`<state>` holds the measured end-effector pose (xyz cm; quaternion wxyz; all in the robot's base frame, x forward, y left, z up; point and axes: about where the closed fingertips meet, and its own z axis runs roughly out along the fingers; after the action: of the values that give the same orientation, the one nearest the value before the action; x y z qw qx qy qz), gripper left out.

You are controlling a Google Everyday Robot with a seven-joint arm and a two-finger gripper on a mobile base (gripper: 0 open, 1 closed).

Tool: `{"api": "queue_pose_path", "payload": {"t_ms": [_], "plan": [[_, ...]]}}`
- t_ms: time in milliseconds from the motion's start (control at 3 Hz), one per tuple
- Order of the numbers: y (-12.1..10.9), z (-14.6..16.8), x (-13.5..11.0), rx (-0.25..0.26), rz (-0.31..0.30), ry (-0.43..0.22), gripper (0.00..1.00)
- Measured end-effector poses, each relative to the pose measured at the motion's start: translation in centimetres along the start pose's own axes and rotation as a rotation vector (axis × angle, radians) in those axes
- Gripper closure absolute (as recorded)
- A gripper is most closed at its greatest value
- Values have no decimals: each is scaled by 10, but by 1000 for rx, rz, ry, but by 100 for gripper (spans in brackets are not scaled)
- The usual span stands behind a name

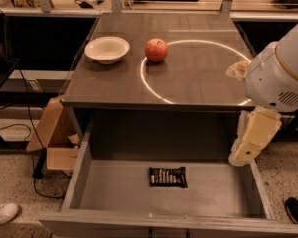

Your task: Pick rxbar chocolate from top drawer and place on counter

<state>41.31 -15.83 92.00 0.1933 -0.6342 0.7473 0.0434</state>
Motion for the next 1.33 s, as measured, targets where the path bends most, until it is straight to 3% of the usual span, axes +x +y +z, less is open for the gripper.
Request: {"api": "queue_pose_path", "payload": {"t_ms": [667, 1000, 1333], "plan": [[16, 37, -6, 93, -73, 49, 0], [16, 37, -6, 93, -73, 49, 0], [21, 56, -13, 73, -112, 51, 0]]}}
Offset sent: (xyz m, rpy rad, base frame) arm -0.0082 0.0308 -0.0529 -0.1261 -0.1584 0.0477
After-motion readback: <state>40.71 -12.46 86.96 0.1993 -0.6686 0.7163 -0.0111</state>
